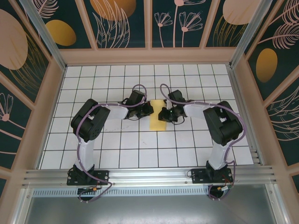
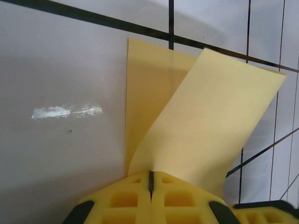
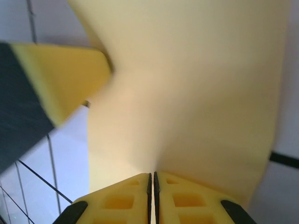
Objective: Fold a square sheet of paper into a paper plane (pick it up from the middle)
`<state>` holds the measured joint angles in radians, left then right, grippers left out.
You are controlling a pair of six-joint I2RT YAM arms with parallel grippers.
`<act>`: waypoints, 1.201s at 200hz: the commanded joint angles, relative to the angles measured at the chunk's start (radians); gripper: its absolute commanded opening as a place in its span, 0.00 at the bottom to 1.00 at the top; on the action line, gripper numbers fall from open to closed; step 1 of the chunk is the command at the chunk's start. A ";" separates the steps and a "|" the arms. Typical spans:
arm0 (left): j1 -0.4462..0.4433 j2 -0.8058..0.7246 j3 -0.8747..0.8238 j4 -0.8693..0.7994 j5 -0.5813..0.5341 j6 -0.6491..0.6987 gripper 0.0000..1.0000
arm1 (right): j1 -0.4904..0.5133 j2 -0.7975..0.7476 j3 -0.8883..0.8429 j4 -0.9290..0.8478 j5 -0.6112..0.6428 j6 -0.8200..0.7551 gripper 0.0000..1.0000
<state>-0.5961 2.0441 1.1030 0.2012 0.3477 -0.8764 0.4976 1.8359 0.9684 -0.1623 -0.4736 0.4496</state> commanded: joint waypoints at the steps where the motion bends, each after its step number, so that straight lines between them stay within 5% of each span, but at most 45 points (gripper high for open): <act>1: -0.006 0.100 -0.034 -0.135 -0.102 0.023 0.00 | -0.016 -0.023 -0.062 -0.017 -0.020 -0.019 0.11; 49: -0.007 0.100 -0.035 -0.135 -0.108 0.024 0.00 | -0.025 -0.101 -0.173 -0.015 -0.037 -0.035 0.11; 92: -0.007 0.099 -0.034 -0.131 -0.107 0.027 0.00 | -0.044 -0.185 -0.083 0.012 -0.038 -0.024 0.12; 130: -0.007 0.095 -0.035 -0.126 -0.104 0.027 0.00 | -0.045 -0.081 0.044 0.032 0.039 0.008 0.12; 240: -0.007 0.093 -0.038 -0.123 -0.103 0.023 0.00 | -0.018 0.127 0.155 -0.026 -0.058 -0.057 0.12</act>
<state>-0.5968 2.0449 1.1034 0.2020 0.3470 -0.8764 0.4793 1.9499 1.1110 -0.1513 -0.5034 0.4263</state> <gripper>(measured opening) 0.046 0.118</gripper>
